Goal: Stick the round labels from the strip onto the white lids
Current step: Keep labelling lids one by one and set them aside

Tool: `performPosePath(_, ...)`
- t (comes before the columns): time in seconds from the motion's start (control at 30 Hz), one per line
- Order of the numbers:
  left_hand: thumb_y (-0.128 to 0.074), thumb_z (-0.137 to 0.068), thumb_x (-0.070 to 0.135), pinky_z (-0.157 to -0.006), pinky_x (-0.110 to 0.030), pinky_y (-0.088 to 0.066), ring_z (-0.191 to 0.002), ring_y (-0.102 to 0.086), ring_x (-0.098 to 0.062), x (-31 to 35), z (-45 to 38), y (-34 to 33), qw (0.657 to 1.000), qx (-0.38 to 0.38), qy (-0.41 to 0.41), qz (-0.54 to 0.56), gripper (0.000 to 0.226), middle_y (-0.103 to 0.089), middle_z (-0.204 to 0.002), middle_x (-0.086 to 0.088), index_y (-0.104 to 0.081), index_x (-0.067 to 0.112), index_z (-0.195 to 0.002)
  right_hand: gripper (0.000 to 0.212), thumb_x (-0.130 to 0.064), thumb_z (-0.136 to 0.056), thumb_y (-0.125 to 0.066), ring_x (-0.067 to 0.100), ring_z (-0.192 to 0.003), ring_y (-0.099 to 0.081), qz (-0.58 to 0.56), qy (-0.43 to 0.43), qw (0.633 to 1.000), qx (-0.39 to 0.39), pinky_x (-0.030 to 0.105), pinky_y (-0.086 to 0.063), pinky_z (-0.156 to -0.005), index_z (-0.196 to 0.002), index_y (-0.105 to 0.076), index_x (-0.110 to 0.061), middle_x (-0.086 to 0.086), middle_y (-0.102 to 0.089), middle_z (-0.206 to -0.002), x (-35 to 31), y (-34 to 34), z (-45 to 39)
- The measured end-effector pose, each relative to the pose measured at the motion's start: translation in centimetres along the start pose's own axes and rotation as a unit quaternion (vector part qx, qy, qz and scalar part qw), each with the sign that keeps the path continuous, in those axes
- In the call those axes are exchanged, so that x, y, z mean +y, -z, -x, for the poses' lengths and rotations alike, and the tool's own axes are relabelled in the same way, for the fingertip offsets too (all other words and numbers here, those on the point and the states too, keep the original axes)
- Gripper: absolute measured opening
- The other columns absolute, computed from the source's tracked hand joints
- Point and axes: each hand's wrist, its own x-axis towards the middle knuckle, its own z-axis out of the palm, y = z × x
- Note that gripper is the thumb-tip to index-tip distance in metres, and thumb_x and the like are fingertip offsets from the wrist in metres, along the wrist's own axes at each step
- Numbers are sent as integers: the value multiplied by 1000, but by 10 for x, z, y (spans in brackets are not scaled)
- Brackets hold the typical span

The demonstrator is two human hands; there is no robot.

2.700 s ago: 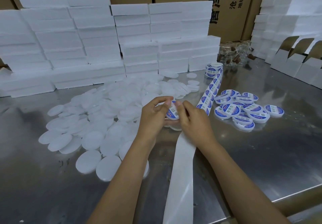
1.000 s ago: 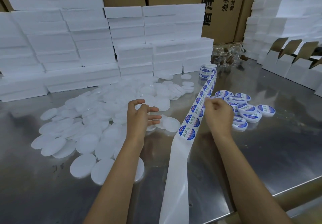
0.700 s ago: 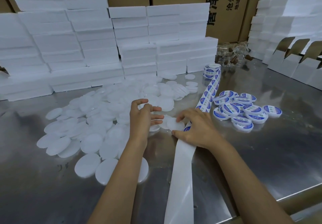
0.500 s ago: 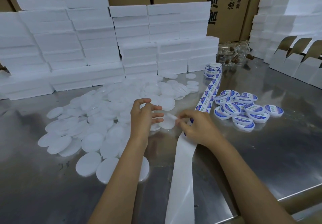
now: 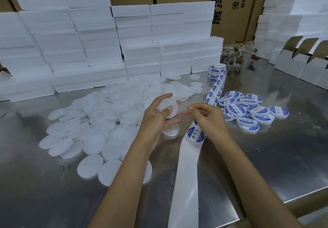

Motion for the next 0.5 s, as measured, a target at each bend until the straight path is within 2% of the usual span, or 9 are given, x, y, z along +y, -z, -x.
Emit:
performPosePath(0.07,-47,-104,-1,-94,-46,-59,-103,-73,-34,0,-1,2,1000,-4,8,13,39,-71,-124,-10,-58,20,-134,9,-22,-94,-64,6,-85,-67,134,29,989,49,27,-53,-77,-90,-72,-22,-10,-73,-86,5,9,2)
performPosePath(0.1,-47,-104,-2,-94,-46,-59,-103,-73,-34,0,-1,3,1000,-5,12,11,39,-71,-123,-11,-58,20,-134,7,-22,-93,-63,7,-88,-65,199,38,978,44,30,-53,-78,-92,-71,-23,-11,-70,-90,8,14,5)
performPosePath(0.2,-43,-104,-4,-96,-44,-58,-104,-72,-36,-3,-2,2,1000,-9,21,5,37,-71,-119,-17,-60,18,-129,16,-22,-88,-66,15,-106,-57,345,56,936,-48,40,-47,-96,-104,-69,-22,-7,-67,-107,17,21,16)
performPosePath(0.27,-42,-104,-4,-94,-44,-58,-100,-72,-35,-5,-2,2,1000,-7,28,-3,35,-71,-116,-19,-60,17,-126,23,-25,-88,-67,14,-114,-52,370,69,921,-99,40,-39,-104,-111,-67,-23,-10,-63,-113,19,18,21)
performPosePath(0.33,-42,-104,-2,-87,-43,-61,-93,-73,-31,-6,-3,2,999,-8,44,-10,33,-72,-111,-18,-60,18,-125,25,-28,-88,-69,10,-113,-51,359,80,922,-119,37,-37,-105,-113,-66,-26,-15,-61,-112,17,15,23)
performPosePath(0.43,-45,-104,2,-77,-36,-63,-85,-75,-25,-5,-2,0,997,-16,70,-24,31,-74,-104,-13,-59,18,-125,26,-32,-87,-73,6,-107,-51,340,85,926,-140,36,-38,-103,-113,-67,-28,-17,-62,-110,17,11,23)
performPosePath(0.5,-48,-103,4,-77,-35,-63,-86,-76,-25,-6,-2,-3,996,-21,77,-39,31,-73,-108,-13,-58,19,-127,25,-31,-86,-75,6,-105,-51,328,85,930,-143,37,-40,-102,-110,-68,-27,-16,-64,-110,17,9,23)
